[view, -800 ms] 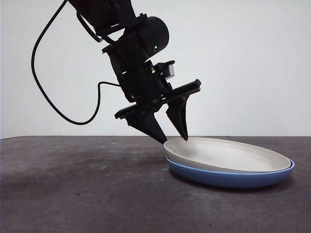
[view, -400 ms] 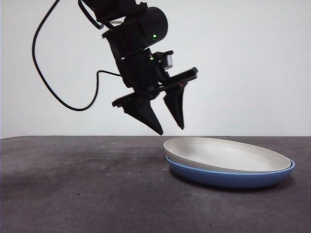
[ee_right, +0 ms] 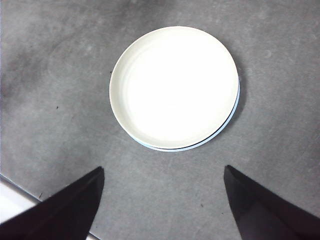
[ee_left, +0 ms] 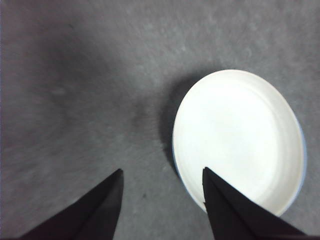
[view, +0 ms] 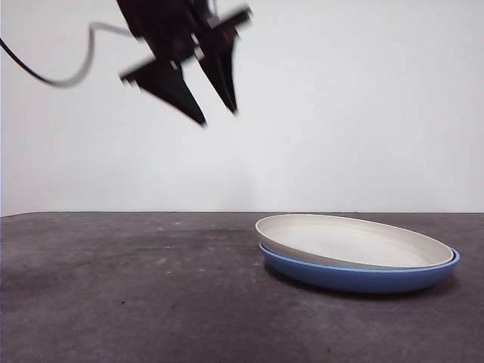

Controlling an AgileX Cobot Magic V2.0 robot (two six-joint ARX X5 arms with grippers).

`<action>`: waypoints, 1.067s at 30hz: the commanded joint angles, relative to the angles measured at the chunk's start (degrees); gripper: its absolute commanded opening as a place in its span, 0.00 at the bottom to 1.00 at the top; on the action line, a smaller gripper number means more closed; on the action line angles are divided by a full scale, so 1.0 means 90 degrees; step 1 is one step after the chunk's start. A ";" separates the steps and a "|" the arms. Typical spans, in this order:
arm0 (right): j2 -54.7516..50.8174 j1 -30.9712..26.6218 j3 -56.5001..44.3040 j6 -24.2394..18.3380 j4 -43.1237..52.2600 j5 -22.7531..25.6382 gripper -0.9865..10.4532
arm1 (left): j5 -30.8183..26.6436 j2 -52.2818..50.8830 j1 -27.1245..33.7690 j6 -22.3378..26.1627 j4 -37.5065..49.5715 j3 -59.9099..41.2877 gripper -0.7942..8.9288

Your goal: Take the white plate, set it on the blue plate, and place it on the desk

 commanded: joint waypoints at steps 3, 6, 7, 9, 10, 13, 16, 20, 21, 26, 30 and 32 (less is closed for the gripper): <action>0.0282 0.0015 0.0119 0.0214 0.0036 0.0010 0.42 | 0.0007 -0.0527 -0.0024 0.0559 -0.0532 0.0163 0.35; 0.0476 0.0015 0.0119 0.0211 0.0044 0.0012 0.42 | 0.0007 -0.0811 0.0017 0.0641 -0.0833 0.0114 0.35; 0.0532 0.0015 0.0119 0.0211 0.0046 0.0012 0.42 | 0.0010 -0.0884 0.0036 0.0641 -0.0882 0.0078 0.35; 0.0658 0.0015 0.0119 0.0209 0.0078 0.0012 0.42 | 0.0015 -0.1117 0.0070 0.0641 -0.0899 -0.0126 0.35; 0.0707 0.0015 0.0119 0.0209 0.0107 0.0012 0.42 | 0.0015 -0.1226 0.0078 0.0641 -0.0877 -0.0255 0.35; 0.0838 0.0015 0.0119 0.0211 0.0267 0.0012 0.42 | 0.0019 -0.1664 0.0129 0.0641 -0.0833 -0.0797 0.35; 0.0954 0.0015 0.0119 0.0211 0.0401 0.0010 0.42 | 0.0083 -0.2171 0.0141 0.0641 -0.0809 -0.1462 0.35; 0.1098 0.0015 0.0119 0.0206 0.0449 0.0017 0.42 | 0.0670 -0.2943 0.0141 0.0639 -0.0784 -0.2312 0.35; 0.1129 0.0015 0.0119 0.0206 0.0464 0.0017 0.42 | 0.0964 -0.3167 0.0138 0.0641 -0.0780 -0.2533 0.35; 0.1195 0.0015 0.0117 0.0209 0.0517 0.0010 0.42 | 0.1683 -0.3759 0.0138 0.0685 -0.0767 -0.3002 0.35; 0.1195 0.0015 0.0114 0.0214 0.0483 0.0007 0.42 | 0.1729 -0.3954 0.0134 0.0682 -0.0709 -0.3009 0.35; 0.1195 0.0015 0.0112 0.0221 0.0466 0.0007 0.42 | 0.1729 -0.4000 0.0134 0.0682 -0.0661 -0.3009 0.35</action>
